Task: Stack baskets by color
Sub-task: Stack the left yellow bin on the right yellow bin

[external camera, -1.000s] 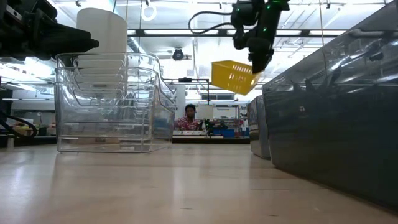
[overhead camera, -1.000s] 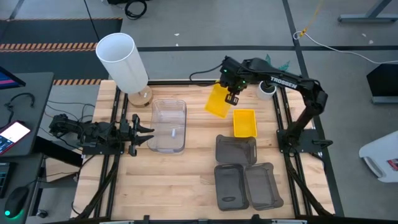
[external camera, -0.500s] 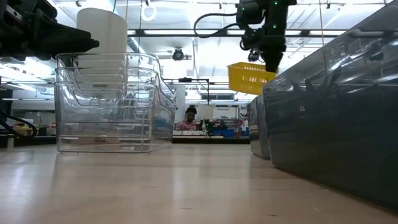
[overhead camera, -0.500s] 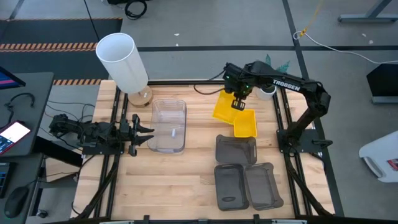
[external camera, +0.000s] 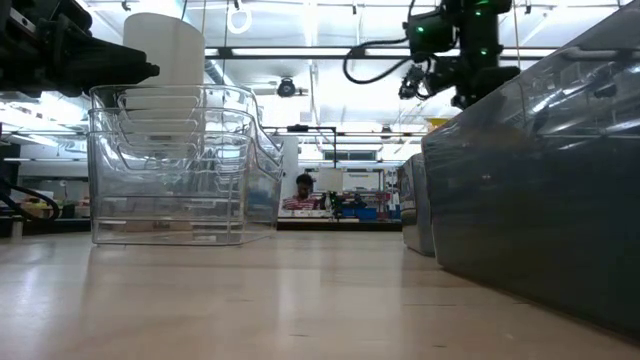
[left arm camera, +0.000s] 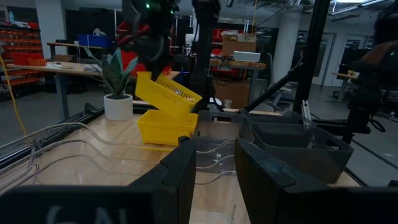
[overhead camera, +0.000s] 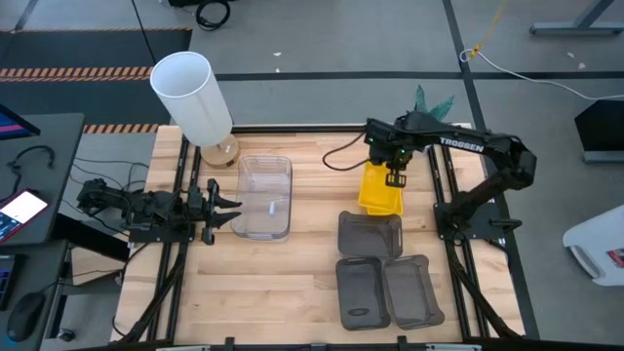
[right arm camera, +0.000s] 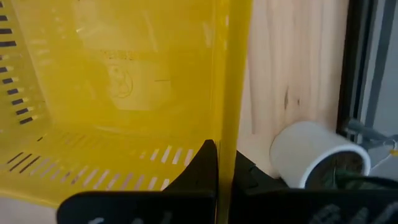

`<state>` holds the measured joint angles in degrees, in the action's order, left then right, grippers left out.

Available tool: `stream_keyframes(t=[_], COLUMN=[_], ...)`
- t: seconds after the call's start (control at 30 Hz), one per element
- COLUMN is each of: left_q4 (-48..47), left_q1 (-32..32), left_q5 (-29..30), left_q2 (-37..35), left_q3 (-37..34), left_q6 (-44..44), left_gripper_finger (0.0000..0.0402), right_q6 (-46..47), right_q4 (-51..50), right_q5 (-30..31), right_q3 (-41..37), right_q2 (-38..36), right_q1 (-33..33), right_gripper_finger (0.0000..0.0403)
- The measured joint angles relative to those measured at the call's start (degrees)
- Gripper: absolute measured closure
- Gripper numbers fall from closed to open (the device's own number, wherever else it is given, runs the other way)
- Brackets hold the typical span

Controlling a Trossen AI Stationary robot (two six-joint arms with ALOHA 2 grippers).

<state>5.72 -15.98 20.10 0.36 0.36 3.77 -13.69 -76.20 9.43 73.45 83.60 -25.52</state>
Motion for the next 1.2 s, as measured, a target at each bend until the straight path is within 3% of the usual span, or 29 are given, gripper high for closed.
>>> stream_keyframes(t=[0.47, 0.8, 1.2], left_q4=[-0.01, 0.0, 0.0], left_q1=[0.01, 0.0, 0.02], left_q5=[0.02, 0.0, 0.02], left_q2=[0.0, 0.0, 0.0], left_q3=[0.0, 0.0, 0.01], left_q6=[0.02, 0.0, 0.02], left_gripper_finger=[0.0285, 0.0285, 0.0285], right_q6=[-3.62, -6.77, -3.82], right_q4=[6.04, 15.3, 18.76], right_q5=[1.73, -4.55, -1.75], right_q3=[-11.93, -17.69, -17.86], right_q2=[-4.86, -4.06, 3.02], right_q1=[-0.15, 0.04, -2.1], right_gripper_finger=[0.04, 0.0391, 0.0307])
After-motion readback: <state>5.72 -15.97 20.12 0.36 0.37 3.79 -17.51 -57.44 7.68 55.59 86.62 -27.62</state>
